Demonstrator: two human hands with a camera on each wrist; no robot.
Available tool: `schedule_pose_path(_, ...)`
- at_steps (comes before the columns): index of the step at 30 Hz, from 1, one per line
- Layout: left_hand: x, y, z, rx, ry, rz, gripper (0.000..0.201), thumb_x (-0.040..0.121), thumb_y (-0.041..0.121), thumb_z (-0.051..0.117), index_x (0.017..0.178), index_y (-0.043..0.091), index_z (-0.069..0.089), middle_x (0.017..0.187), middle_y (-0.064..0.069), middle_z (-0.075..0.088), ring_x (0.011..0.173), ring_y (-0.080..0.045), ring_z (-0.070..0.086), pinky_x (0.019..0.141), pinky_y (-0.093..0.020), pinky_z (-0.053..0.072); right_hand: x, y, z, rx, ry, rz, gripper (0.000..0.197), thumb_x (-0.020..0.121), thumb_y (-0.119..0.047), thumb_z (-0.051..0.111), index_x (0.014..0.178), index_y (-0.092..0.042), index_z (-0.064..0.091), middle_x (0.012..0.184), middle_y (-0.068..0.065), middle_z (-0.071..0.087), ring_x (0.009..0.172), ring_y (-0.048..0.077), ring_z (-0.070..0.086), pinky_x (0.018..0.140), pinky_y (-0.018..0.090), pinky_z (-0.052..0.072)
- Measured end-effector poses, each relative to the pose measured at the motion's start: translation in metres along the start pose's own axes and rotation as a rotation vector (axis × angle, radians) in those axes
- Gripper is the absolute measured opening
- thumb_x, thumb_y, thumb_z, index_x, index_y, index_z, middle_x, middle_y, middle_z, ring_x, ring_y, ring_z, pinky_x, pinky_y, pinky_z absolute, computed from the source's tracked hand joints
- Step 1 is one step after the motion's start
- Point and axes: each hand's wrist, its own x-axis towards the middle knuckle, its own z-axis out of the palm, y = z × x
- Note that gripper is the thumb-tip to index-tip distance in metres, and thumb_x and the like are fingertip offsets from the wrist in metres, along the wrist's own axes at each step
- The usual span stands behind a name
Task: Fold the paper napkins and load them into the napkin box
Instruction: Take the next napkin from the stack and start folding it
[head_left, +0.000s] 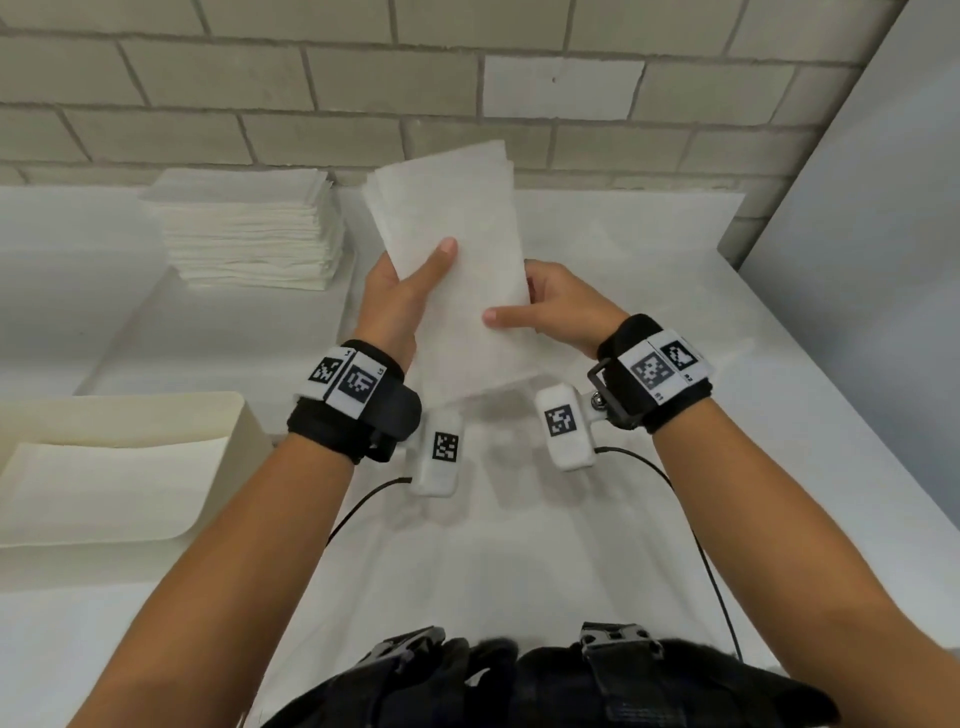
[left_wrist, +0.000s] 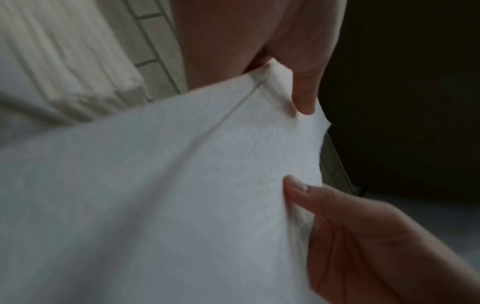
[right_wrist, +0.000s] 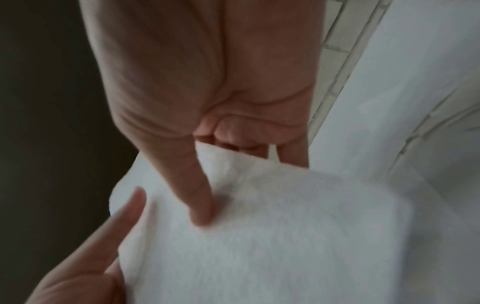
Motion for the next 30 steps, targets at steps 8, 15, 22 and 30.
schedule_pose_path(8, -0.007, -0.012, 0.007, 0.221, -0.059, 0.057, 0.043, 0.087, 0.002, 0.060, 0.128, 0.004, 0.046, 0.125, -0.014, 0.058, 0.114, -0.027, 0.059, 0.097, -0.045, 0.048, -0.012, 0.026, 0.010, 0.095, 0.209, -0.027, 0.047, 0.084, -0.002, 0.064, 0.128, -0.007, 0.048, 0.125, 0.011, 0.059, 0.114, 0.023, 0.058, 0.099, 0.040, 0.047)
schedule_pose_path(15, -0.023, -0.043, 0.017, 0.352, -0.054, -0.005, 0.045, 0.091, 0.014, 0.051, 0.133, 0.010, 0.039, 0.130, -0.008, 0.053, 0.119, -0.022, 0.053, 0.102, -0.044, 0.044, -0.022, 0.038, 0.025, 0.094, 0.318, -0.052, 0.047, 0.088, 0.000, 0.056, 0.132, -0.012, 0.043, 0.123, 0.002, 0.056, 0.113, 0.016, 0.055, 0.099, 0.035, 0.046)
schedule_pose_path(22, -0.018, -0.045, 0.016, 0.395, -0.033, -0.049, 0.035, 0.095, 0.007, 0.046, 0.129, 0.012, 0.049, 0.119, -0.004, 0.060, 0.113, -0.022, 0.058, 0.097, -0.038, 0.047, -0.021, 0.038, 0.022, -0.005, 0.331, -0.043, 0.045, 0.085, -0.004, 0.058, 0.128, -0.012, 0.046, 0.116, 0.002, 0.059, 0.109, 0.019, 0.057, 0.096, 0.038, 0.048)
schedule_pose_path(30, -0.023, -0.046, 0.015, 0.385, -0.011, -0.053, 0.038, 0.092, 0.001, 0.046, 0.128, 0.012, 0.049, 0.121, -0.005, 0.059, 0.113, -0.021, 0.058, 0.095, -0.035, 0.049, -0.020, 0.039, 0.024, 0.038, 0.310, -0.005, 0.041, 0.083, -0.001, 0.055, 0.122, -0.012, 0.050, 0.116, 0.006, 0.061, 0.106, 0.021, 0.059, 0.092, 0.038, 0.050)
